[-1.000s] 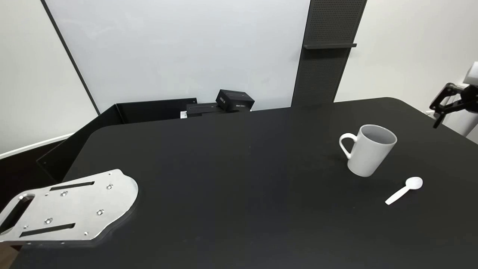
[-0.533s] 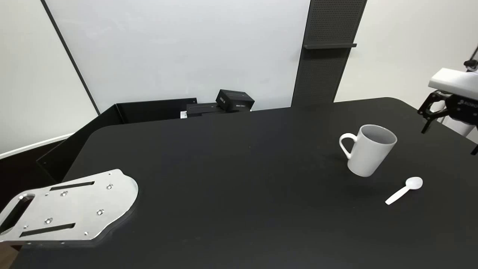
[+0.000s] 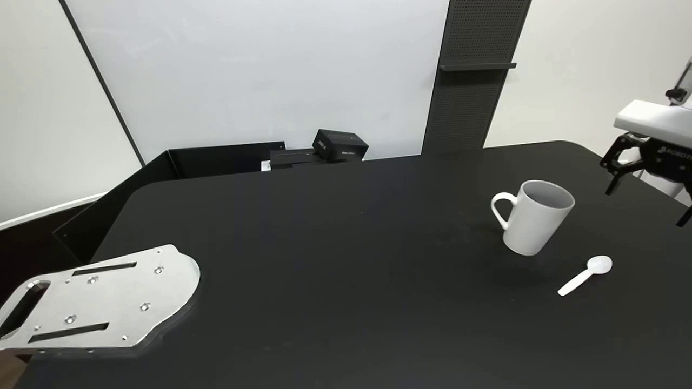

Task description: Put the spoon in the mug

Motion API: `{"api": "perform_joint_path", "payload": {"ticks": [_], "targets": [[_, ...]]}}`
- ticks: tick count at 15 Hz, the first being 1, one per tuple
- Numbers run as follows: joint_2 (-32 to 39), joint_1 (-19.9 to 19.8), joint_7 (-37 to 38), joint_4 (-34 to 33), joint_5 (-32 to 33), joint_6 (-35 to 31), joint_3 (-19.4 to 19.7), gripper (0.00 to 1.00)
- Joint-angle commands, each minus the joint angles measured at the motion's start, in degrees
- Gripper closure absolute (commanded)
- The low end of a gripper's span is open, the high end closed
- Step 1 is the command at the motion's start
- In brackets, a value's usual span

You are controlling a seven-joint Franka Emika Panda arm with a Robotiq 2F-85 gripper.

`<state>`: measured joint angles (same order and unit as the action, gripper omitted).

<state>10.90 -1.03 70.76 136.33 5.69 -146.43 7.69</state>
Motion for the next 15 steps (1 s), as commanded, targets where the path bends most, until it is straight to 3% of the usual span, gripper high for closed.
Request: {"api": "perform_joint_path", "payload": {"ticks": [1,7,10,15], "targets": [[0.0,0.3,-0.1,-0.1,-0.1,0.1,0.3,0.00],[4.1,0.4,0.1,0.0,-0.6,-5.1,0.5,0.00],[6.9,-0.1,-1.3,-0.2,-4.7,-8.0,0.1,0.00],[11.3,-1.4,-9.8,-0.3,-13.9,-12.3,-2.4,0.00]]}}
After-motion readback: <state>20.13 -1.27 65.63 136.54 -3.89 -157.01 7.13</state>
